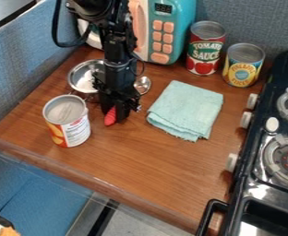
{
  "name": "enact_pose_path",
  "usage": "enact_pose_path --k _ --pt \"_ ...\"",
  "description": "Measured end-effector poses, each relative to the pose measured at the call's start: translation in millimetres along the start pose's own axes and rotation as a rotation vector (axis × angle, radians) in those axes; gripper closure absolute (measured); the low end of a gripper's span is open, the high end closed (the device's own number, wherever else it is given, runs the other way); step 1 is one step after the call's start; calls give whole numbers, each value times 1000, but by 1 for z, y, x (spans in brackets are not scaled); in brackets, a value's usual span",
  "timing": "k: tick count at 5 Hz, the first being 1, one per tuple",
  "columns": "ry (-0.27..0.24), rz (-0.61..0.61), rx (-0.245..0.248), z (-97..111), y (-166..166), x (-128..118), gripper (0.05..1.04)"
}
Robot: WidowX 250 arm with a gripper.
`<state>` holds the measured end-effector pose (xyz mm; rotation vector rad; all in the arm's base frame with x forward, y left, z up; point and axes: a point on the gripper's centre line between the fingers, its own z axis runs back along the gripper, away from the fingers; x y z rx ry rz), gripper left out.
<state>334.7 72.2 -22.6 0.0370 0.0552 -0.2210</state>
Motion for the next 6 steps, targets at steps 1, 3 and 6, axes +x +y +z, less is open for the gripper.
enact_pose_path --k 1,3,6 --pt "5 -33 -2 2 -3 -5 654" --pt "-143 -49 -54 66 -13 12 655" --pt "-196 -4 -37 112 50 -54 655"
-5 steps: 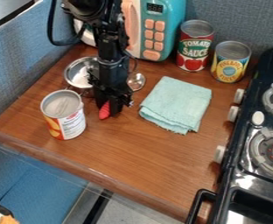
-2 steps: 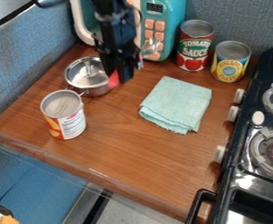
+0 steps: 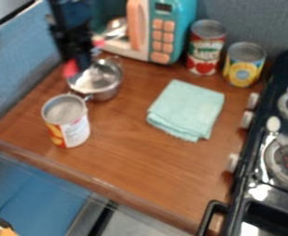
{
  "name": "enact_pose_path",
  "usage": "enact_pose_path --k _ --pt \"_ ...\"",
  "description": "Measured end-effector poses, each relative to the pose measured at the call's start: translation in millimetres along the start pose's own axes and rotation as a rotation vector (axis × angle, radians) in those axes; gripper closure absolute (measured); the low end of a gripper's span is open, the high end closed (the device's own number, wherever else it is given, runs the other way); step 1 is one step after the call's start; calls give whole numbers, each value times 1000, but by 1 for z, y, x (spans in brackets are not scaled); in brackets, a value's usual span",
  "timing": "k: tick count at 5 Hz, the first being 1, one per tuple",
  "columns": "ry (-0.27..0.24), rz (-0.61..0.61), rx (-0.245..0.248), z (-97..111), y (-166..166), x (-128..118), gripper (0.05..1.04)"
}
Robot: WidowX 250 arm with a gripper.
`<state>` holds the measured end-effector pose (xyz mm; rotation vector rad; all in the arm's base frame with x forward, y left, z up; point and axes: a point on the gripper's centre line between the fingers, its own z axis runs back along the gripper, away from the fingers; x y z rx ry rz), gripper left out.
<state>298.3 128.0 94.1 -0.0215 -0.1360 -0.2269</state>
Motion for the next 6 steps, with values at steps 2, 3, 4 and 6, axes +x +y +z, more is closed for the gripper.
enact_pose_path --k 2,3,4,6 --pt "67 54 22 0 29 -72 655" --pt "94 97 47 -5 40 -94 655" --pt "168 147 85 -22 50 -105 655" --pt "316 109 131 -52 44 -104 655"
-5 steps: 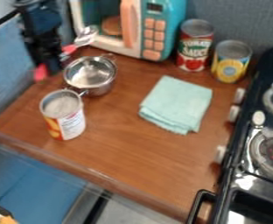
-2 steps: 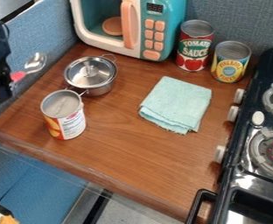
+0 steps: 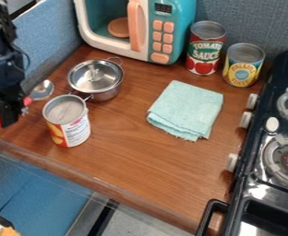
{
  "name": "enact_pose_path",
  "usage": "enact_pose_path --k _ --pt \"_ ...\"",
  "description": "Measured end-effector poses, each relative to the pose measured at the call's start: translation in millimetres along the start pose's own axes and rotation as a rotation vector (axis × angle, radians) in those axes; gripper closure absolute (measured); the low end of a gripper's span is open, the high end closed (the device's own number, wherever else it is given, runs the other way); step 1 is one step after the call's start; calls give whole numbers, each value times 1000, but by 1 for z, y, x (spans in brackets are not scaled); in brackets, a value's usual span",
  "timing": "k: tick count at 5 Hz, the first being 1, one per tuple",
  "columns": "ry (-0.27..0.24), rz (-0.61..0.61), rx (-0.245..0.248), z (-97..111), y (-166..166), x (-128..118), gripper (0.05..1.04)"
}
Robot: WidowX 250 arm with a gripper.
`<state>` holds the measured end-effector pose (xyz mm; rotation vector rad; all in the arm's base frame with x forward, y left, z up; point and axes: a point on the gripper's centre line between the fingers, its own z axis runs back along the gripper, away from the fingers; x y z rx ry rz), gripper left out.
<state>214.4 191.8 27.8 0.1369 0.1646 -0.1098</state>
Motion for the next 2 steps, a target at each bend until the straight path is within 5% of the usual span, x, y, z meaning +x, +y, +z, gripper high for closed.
enact_pose_path --k 2 --pt "15 -105 -53 1 -42 -5 655"
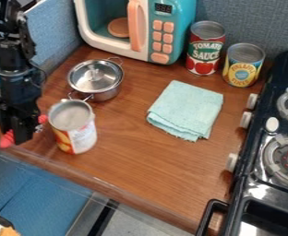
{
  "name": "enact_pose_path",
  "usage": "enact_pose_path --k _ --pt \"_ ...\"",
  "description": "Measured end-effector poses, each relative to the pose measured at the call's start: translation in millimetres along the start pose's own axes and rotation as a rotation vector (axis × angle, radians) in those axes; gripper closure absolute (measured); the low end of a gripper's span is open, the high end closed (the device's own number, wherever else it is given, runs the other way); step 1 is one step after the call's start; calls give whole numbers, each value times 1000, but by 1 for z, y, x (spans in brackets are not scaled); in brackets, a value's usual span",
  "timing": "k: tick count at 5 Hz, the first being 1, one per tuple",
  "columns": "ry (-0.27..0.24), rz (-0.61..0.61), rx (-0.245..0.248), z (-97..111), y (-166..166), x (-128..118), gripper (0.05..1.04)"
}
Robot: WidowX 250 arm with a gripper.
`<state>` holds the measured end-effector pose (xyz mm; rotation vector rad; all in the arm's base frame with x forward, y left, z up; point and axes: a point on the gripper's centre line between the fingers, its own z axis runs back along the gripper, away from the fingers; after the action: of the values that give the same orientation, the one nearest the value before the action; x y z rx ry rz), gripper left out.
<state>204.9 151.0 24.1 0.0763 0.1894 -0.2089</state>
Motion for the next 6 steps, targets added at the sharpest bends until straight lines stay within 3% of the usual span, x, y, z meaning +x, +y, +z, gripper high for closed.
enact_pose_path --k 2,4,6 --pt "-34 -108 -39 11 -50 0 655" --pt "7 17 -111 11 -100 -2 655" --pt "2 51 -137 13 -125 11 655"
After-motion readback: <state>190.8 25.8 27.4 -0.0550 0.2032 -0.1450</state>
